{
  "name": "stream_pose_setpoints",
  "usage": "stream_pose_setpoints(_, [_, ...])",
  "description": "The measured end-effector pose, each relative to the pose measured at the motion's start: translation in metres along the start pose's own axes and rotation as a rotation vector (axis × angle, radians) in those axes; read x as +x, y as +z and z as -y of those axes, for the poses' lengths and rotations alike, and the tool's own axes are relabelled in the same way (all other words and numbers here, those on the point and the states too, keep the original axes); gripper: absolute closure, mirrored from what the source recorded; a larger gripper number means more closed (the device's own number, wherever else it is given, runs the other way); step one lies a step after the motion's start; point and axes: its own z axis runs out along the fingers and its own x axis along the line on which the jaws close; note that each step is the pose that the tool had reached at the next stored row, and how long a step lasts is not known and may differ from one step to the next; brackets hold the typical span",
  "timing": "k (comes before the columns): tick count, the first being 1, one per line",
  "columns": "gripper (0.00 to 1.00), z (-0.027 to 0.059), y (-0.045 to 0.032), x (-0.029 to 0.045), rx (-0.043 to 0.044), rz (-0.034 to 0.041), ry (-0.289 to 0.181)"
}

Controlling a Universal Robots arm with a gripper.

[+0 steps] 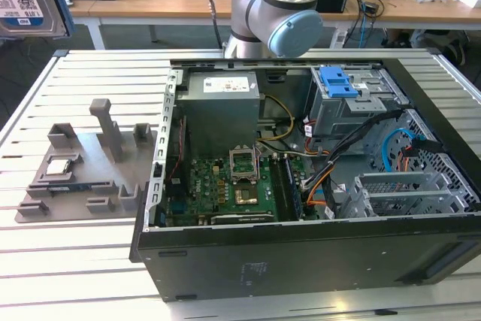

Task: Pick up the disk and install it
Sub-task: 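Pick up the disk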

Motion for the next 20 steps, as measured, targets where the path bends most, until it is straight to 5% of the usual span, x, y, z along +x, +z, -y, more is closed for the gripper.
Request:
stream_pose_setpoints(8, [0.64, -0.0004, -0.0240, -0.0001, -0.0001, -0.0001, 0.000])
stream_pose_setpoints(14, [0.64, 0.0013, -0.0245, 0.0000, -0.0001, 0.0027, 0.000])
stream_pose_setpoints(20, [0.64, 0.0141, -0.0247, 0.0000, -0.0001, 0.0027, 0.000])
